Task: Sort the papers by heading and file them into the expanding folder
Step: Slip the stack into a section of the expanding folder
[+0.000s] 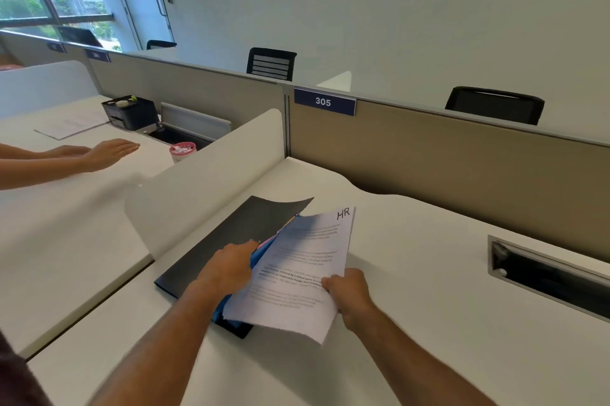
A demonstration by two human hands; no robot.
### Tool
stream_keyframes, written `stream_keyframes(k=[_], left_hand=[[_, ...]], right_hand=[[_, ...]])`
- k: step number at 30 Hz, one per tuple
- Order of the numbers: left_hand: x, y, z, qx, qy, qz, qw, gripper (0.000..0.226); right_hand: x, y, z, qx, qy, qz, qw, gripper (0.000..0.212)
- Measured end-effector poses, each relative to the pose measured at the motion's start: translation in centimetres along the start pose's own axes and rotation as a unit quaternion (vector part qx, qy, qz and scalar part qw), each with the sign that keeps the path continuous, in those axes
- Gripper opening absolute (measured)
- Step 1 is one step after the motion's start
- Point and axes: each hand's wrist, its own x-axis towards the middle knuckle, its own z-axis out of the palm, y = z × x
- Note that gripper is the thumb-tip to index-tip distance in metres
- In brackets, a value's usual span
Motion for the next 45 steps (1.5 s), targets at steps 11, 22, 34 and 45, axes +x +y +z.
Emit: stream_keyframes(k=[11, 22, 34, 45], left_hand=[[0.3, -0.4, 1.2, 0.046, -0.002, 0.021, 0.999, 0.032], [0.9, 0.0, 0.6, 0.064, -0.019, 0.040, 0.997, 0.015], [0.8, 1.2, 0.4, 0.074, -0.045, 0.033, 0.996, 0.031], [0.9, 1.8, 0.8, 0.104, -0.037, 0.035, 0.993, 0.027]], right_hand=[[1.6, -0.2, 4.1, -0.085, 0.054, -0.022, 0.995, 0.025], [2.5, -1.2, 1.6, -0.239, 0.065, -0.067, 0.966, 0.022], [2.4, 0.8, 6.7, -0.007, 0.041, 0.017, 0.999, 0.013], [3.8, -0.6, 11.8, 0.031, -0.063, 0.090, 0.993, 0.031]])
